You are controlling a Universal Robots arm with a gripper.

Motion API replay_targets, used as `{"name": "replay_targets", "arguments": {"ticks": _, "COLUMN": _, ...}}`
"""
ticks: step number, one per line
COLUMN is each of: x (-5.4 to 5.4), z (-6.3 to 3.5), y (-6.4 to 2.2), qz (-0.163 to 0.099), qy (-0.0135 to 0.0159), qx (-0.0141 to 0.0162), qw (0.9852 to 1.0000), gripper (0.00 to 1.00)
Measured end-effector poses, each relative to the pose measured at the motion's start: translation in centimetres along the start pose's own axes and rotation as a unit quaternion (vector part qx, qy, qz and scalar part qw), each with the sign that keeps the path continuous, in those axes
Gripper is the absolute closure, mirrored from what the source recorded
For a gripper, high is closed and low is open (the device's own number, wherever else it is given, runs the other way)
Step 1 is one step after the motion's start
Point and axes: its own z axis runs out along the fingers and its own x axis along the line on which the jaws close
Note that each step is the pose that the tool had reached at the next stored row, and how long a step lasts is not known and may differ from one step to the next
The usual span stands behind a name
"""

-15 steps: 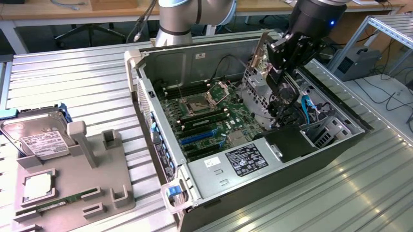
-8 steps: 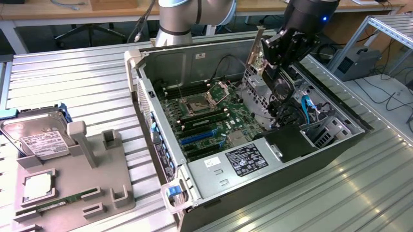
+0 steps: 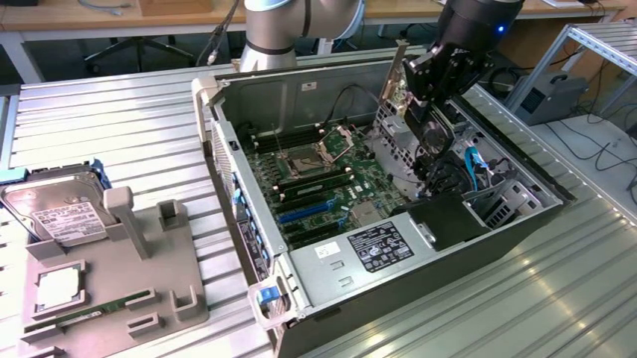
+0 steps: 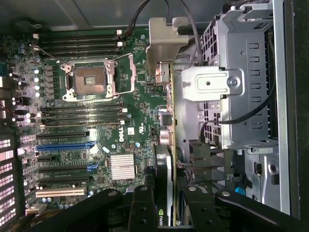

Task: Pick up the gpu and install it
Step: 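Insert the gpu into the slot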

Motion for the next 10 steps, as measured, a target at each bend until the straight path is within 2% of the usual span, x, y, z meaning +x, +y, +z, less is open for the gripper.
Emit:
{"name": "replay_targets", "arguments": {"ticks": 6, "x": 0.0, "z": 0.0, "y": 0.0, "qz": 0.0, "qy": 0.0, "qx": 0.0, "qw": 1.0, "gripper": 0.73}}
{"name": "replay_targets", "arguments": {"ticks": 10, "x": 0.0, "z": 0.0, "y": 0.0, "qz": -0.031, "qy": 0.0014, "qx": -0.0009, "qw": 0.9995, "gripper": 0.73}}
